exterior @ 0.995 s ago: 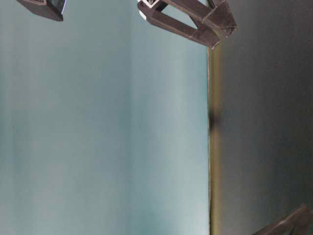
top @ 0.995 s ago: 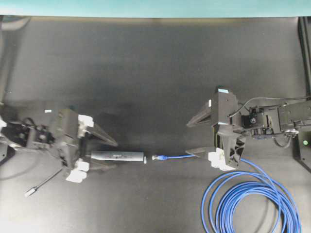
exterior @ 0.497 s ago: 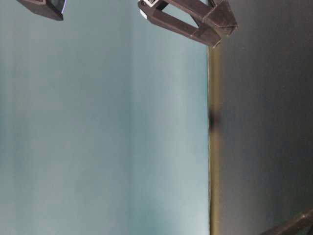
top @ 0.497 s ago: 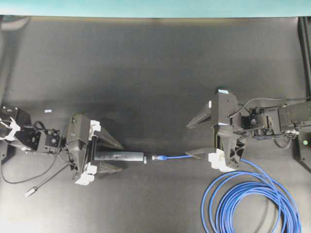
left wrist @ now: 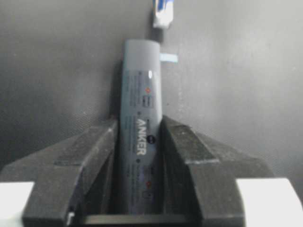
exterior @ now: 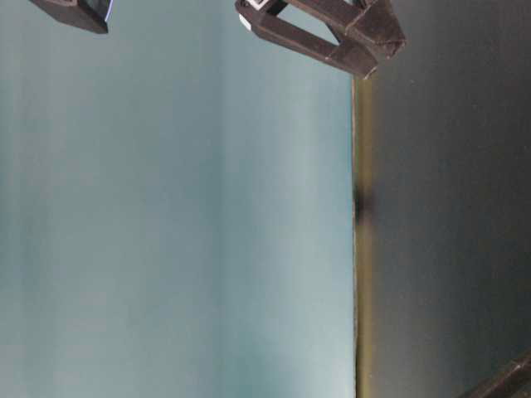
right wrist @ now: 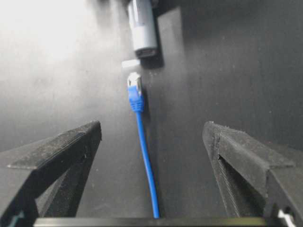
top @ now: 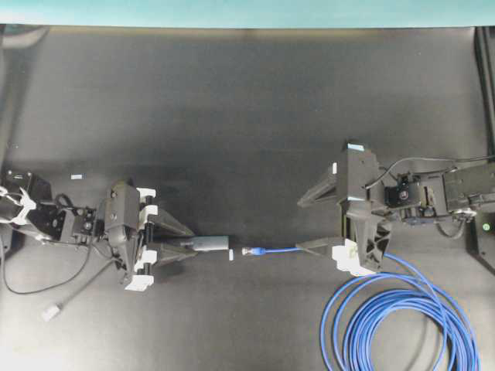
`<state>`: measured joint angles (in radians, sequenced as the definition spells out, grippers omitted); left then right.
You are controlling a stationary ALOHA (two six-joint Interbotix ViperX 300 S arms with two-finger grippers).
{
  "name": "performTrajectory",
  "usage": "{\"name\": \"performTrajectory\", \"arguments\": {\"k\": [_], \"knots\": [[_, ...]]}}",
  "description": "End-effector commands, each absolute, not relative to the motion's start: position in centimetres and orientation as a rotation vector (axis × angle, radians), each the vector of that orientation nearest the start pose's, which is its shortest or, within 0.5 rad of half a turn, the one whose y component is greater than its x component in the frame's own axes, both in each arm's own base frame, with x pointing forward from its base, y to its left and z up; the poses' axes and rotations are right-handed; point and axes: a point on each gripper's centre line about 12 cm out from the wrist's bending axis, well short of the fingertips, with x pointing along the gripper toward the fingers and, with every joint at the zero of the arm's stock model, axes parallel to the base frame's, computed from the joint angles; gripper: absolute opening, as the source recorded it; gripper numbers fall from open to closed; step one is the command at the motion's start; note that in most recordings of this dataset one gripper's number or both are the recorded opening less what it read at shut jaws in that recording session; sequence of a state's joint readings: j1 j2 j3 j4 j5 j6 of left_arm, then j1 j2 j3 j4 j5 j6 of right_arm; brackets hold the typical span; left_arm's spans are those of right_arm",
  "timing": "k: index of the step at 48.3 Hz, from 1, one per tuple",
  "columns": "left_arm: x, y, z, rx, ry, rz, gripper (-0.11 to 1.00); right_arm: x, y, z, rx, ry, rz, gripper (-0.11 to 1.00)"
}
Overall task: Insert the LAN cable into the hub.
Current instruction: 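Grasp the blue LAN plug with the right gripper and lift both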
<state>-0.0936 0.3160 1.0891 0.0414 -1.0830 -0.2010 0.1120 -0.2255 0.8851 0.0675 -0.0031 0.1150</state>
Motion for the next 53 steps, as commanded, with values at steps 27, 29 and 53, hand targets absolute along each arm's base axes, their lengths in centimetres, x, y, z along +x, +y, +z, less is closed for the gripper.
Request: {"name": "performTrajectory", "arguments": {"k": [27,29,53], "knots": [[31.8,-2.0,15.1,-0.112,0.315,-0.061,0.28,35.3,5.8,11.1,0.144,0.572,0.082,0.83],[31.8,-2.1,15.3,-0.112,0.329,-0.061,0.28,35.6,5.8,10.4,0.145,0.570,0.080,0.83],[31.1,-2.4,16.4,-0.115,0.392,-0.063,0.28,36.8,5.8,6.5,0.139,0.606,0.067,0.74]]}}
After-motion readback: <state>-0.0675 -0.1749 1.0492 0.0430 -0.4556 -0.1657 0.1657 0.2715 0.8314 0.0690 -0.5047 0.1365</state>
